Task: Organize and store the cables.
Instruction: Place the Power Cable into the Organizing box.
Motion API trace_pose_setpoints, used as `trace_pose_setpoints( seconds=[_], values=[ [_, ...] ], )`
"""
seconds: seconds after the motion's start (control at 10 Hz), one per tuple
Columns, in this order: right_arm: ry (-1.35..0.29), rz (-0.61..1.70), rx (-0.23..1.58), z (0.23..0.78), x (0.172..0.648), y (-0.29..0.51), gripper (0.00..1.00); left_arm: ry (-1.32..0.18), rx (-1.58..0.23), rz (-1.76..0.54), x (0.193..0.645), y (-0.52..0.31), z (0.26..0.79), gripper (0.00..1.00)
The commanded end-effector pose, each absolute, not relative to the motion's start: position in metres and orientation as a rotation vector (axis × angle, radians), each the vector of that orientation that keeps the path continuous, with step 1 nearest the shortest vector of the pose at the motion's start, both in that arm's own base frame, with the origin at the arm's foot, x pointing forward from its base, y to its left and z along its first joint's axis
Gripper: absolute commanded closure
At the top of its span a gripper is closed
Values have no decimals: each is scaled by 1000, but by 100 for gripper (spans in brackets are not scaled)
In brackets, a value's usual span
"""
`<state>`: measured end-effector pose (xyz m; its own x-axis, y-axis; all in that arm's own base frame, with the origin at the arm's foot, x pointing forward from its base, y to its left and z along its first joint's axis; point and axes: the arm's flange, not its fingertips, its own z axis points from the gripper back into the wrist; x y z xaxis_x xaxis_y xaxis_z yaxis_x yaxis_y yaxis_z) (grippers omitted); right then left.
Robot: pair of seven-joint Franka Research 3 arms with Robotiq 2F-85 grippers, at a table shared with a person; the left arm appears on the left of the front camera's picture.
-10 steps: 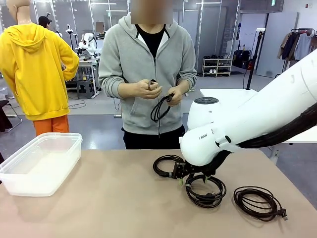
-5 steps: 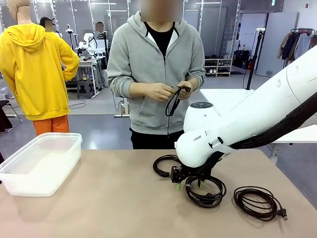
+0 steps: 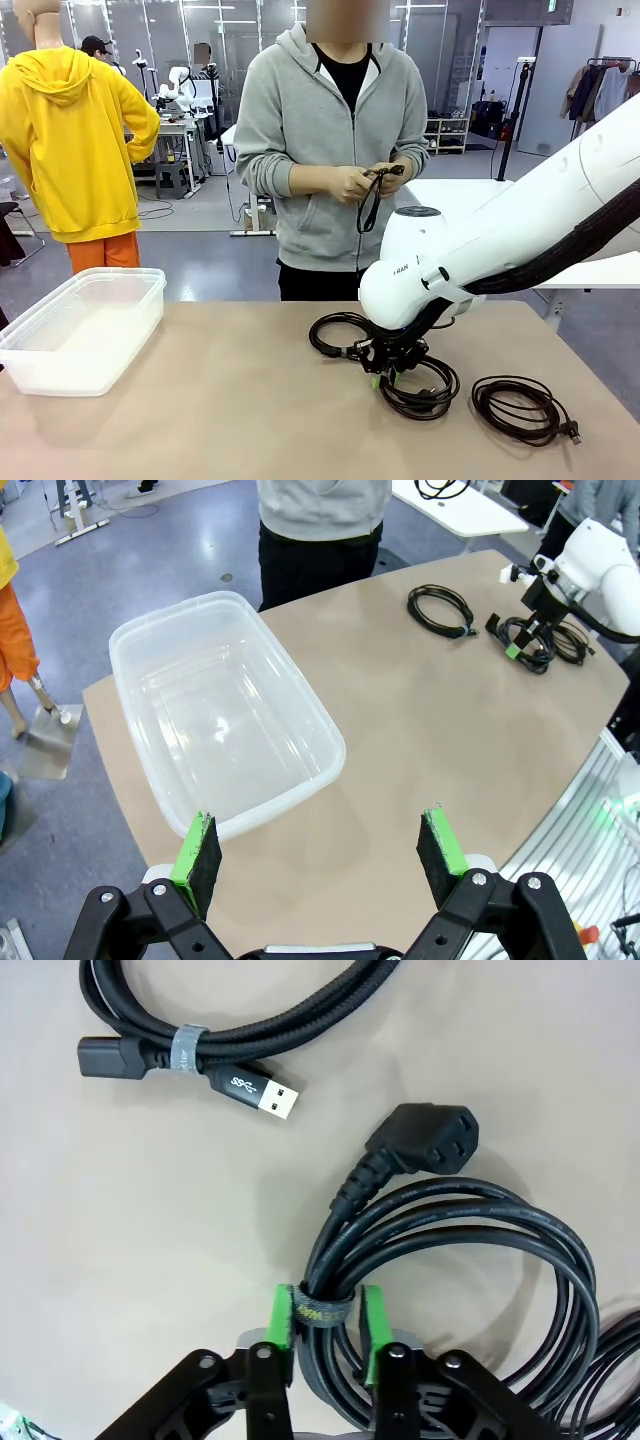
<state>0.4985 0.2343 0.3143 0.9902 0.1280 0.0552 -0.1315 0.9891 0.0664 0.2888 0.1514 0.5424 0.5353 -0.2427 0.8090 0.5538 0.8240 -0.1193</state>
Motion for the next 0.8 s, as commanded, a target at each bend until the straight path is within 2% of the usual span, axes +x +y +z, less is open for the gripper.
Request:
trace_pose_setpoints(
  seconds=[0.0,0.7],
  values=[
    [-30,128,86,313,504,231,100,-895,-392,-501,287,152,543,0],
    [-39,117,75,313,499,230,100,-895,-392,-501,287,152,543,0]
  ],
)
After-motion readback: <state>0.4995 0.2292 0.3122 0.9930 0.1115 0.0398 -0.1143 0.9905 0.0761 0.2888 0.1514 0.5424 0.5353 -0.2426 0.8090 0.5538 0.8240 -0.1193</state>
